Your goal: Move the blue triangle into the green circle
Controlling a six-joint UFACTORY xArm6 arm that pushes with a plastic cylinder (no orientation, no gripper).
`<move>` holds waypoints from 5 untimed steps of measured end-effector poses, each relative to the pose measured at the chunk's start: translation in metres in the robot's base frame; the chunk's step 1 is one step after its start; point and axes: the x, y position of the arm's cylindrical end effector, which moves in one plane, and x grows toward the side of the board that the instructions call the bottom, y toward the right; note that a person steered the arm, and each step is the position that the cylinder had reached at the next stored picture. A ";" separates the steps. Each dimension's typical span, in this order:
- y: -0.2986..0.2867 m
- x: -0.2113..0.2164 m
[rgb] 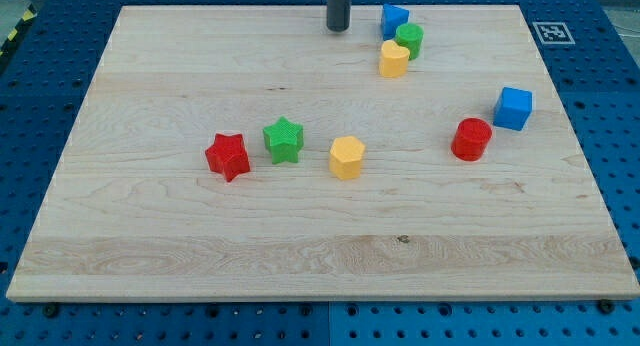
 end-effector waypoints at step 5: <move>0.057 -0.010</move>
